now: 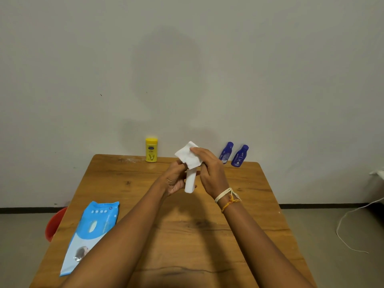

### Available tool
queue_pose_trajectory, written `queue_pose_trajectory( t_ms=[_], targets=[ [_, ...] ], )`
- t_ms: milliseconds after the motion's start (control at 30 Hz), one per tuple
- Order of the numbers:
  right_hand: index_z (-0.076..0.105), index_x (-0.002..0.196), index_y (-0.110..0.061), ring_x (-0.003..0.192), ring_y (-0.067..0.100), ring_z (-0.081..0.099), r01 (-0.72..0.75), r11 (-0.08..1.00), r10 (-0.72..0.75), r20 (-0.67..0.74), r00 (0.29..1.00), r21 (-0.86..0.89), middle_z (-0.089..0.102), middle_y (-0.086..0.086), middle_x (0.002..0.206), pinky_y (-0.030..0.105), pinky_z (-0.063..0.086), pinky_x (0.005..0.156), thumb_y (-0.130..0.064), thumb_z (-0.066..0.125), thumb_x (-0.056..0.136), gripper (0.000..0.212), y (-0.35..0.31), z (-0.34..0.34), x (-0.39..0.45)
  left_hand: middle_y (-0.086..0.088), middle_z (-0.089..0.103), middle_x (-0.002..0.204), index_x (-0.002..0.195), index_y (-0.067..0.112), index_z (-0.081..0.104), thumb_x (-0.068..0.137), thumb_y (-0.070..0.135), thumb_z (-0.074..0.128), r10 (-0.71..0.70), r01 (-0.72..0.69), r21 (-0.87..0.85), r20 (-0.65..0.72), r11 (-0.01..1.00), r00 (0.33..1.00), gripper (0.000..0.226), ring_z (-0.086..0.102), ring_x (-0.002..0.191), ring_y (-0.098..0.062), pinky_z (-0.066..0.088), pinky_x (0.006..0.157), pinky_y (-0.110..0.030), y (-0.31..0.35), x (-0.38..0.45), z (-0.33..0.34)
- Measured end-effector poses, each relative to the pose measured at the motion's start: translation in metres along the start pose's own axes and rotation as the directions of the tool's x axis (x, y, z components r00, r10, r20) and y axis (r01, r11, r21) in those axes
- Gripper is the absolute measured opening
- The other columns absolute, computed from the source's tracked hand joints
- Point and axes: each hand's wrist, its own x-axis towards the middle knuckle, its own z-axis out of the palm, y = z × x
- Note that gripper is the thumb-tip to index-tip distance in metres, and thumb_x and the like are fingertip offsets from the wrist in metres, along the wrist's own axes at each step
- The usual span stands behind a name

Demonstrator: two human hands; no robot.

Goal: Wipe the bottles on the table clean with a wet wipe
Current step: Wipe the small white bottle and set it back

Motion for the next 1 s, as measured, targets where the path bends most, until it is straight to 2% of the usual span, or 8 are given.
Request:
queue_pose_trajectory(
  t_ms=[100, 233, 333, 400, 467, 600, 767, 1000],
  targets=[
    [0.056, 0.127, -0.007, 0.111, 0.009, 0.052, -0.177, 0.974, 0.19, -0.087, 0.978, 0.138, 0.057, 0.007, 0.128, 0.002, 0.042, 0.088, -0.006, 0.041, 0.094, 0.036, 0.005, 0.006, 0.005, -0.015, 0.062, 0.105, 0.116, 0.014, 0.061, 0.082, 0.019, 0.069, -0.016, 0.016, 0.039, 0.003, 0.999, 1.0, 0.035, 0.06, 0.095, -0.029, 0.046, 0.089, -0.057, 0.002, 0.0, 0.004],
    [0.061, 0.108, -0.009, 0.089, 0.017, 0.059, -0.454, 0.732, 0.538, -0.022, 0.843, 0.508, 0.063, 0.008, 0.098, 0.015, 0.051, 0.071, -0.012, 0.037, 0.099, 0.026, -0.004, 0.016, 0.013, -0.007, 0.069, 0.109, 0.125, 0.016, 0.06, 0.079, 0.018, 0.075, 0.104, -0.055, 0.345, -0.126, 0.937, 0.987, 0.049, 0.066, 0.096, -0.022, 0.056, 0.074, -0.036, 0.002, 0.002, 0.009],
    [0.062, 0.095, -0.009, 0.088, 0.026, 0.061, -0.433, 0.404, 0.612, 0.113, 0.782, 0.806, 0.064, 0.013, 0.089, 0.043, 0.051, 0.09, -0.023, 0.036, 0.1, 0.029, -0.011, 0.011, 0.01, -0.001, 0.071, 0.11, 0.124, 0.018, 0.062, 0.068, 0.019, 0.084, 0.259, -0.147, 0.458, -0.192, 0.877, 0.947, 0.059, 0.069, 0.096, -0.015, 0.057, 0.077, -0.029, 0.004, 0.004, 0.007],
    [0.058, 0.113, -0.003, 0.104, 0.031, 0.062, -0.397, 0.156, 0.668, 0.2, 0.717, 0.904, 0.065, 0.018, 0.106, 0.046, 0.044, 0.102, -0.037, 0.033, 0.1, 0.044, -0.006, 0.006, 0.006, 0.001, 0.072, 0.107, 0.121, 0.018, 0.065, 0.064, 0.019, 0.087, 0.298, -0.169, 0.492, -0.196, 0.854, 0.934, 0.061, 0.069, 0.094, -0.014, 0.058, 0.079, -0.029, 0.006, 0.004, 0.005],
    [0.053, 0.12, 0.003, 0.112, 0.032, 0.058, -0.355, 0.051, 0.699, 0.221, 0.681, 0.934, 0.062, 0.02, 0.115, 0.046, 0.039, 0.107, -0.038, 0.034, 0.1, 0.05, -0.001, 0.003, 0.004, 0.003, 0.072, 0.105, 0.12, 0.019, 0.065, 0.064, 0.02, 0.087, 0.322, -0.182, 0.525, -0.187, 0.832, 0.928, 0.06, 0.069, 0.094, -0.013, 0.058, 0.078, -0.028, 0.009, 0.005, 0.005],
    [0.061, 0.103, 0.003, 0.086, 0.025, 0.066, -0.319, 0.115, 0.693, 0.154, 0.704, 0.941, 0.069, 0.015, 0.091, 0.041, 0.053, 0.088, -0.007, 0.05, 0.094, 0.017, -0.003, 0.004, 0.006, 0.001, 0.071, 0.106, 0.121, 0.017, 0.064, 0.068, 0.021, 0.085, 0.351, -0.215, 0.592, -0.123, 0.777, 0.928, 0.057, 0.068, 0.094, -0.015, 0.056, 0.072, -0.02, 0.004, 0.006, 0.01],
    [0.06, 0.11, 0.004, 0.082, 0.026, 0.069, -0.358, 0.185, 0.649, 0.16, 0.744, 0.915, 0.068, 0.018, 0.094, 0.037, 0.059, 0.074, -0.005, 0.059, 0.088, 0.023, 0.004, 0.0, 0.013, -0.002, 0.07, 0.111, 0.127, 0.019, 0.06, 0.079, 0.019, 0.076, 0.374, -0.246, 0.599, -0.097, 0.762, 0.922, 0.051, 0.067, 0.095, -0.014, 0.056, 0.075, -0.02, 0.004, 0.003, 0.015],
    [0.062, 0.108, 0.005, 0.084, 0.026, 0.07, -0.332, 0.096, 0.642, 0.197, 0.741, 0.938, 0.071, 0.017, 0.092, 0.038, 0.057, 0.079, -0.007, 0.059, 0.089, 0.022, 0.015, -0.001, 0.015, 0.001, 0.065, 0.112, 0.128, 0.029, 0.05, 0.086, 0.026, 0.069, 0.354, -0.243, 0.641, -0.048, 0.728, 0.934, 0.046, 0.064, 0.102, -0.018, 0.054, 0.086, -0.03, 0.016, 0.003, 0.018]
  ],
)
